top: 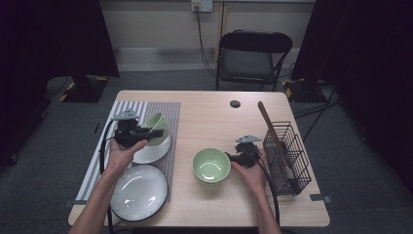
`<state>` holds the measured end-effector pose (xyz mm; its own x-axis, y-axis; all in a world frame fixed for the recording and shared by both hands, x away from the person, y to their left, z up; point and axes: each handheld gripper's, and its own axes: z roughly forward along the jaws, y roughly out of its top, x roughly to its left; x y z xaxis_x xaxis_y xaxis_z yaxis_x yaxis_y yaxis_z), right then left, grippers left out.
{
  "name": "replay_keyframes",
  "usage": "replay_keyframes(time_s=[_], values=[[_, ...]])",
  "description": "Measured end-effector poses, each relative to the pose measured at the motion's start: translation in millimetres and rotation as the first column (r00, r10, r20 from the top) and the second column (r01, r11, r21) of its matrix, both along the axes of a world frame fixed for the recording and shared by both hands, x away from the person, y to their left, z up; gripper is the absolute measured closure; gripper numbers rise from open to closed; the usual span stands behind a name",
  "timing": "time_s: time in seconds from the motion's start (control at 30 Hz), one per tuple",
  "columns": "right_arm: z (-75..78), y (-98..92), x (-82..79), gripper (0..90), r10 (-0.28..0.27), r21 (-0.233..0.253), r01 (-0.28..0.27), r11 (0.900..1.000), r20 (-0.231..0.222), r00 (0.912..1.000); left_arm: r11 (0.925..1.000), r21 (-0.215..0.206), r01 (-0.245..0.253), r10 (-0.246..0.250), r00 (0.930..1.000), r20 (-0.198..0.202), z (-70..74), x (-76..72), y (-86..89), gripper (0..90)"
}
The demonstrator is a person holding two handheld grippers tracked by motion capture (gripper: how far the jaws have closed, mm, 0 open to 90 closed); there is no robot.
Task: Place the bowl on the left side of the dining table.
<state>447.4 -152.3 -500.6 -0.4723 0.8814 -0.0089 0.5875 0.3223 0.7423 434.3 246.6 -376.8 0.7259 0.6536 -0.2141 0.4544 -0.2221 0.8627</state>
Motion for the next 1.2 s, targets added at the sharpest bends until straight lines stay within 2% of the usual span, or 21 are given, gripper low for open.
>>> replay_keyframes(time_s=[0.2,0.27,0.4,0.53,0.6,0.67,0.77,0.97,1.2], values=[[0.0,0.0,0.0,21.2,-0.001,0.0,0.001,1.0,0.001,1.0,0.9982,0.006,-0.06,0.06,0.9981,-0.012,-9.9,2.6,19.5,81.5],[0.0,0.0,0.0,21.3,-0.002,0.001,0.002,1.0,0.001,1.0,0.9974,-0.009,-0.072,0.072,0.997,-0.03,-15.6,3.1,24.8,81.5],[0.0,0.0,0.0,21.3,-0.002,0.0,0.002,1.0,0.001,1.0,0.9945,0.037,-0.098,0.099,0.9947,-0.027,-24.4,4.4,28.5,81.4],[0.0,0.0,0.0,21.3,-0.002,0.001,0.002,1.0,0.001,1.0,0.9931,0.037,-0.111,0.113,0.9926,-0.044,-31.8,9.4,33.6,81.3],[0.0,0.0,0.0,21.3,-0.002,0.0,0.002,1.0,0.001,1.0,0.9904,0.063,-0.123,0.126,0.9912,-0.041,-35.9,11.2,34.4,81.3],[0.0,0.0,0.0,21.3,-0.002,0.0,0.002,1.0,0.001,1.0,0.9886,0.079,-0.128,0.132,0.9903,-0.044,-38.2,12.1,34.7,81.4],[0.0,0.0,0.0,21.3,-0.002,0.0,0.002,1.0,0.001,1.0,0.9904,0.057,-0.126,0.129,0.9904,-0.05,-41.1,13.8,36.3,81.3],[0.0,0.0,0.0,21.3,-0.002,0.0,0.002,1.0,0.001,1.0,0.9905,0.08,-0.112,0.115,0.9925,-0.041,-45.1,15.7,32.5,81.2],[0.0,-0.1,0.0,21.3,-0.002,0.0,0.002,1.0,0.001,1.0,0.991,0.084,-0.104,0.109,0.9923,-0.058,-52.7,18.9,29.6,80.8]])
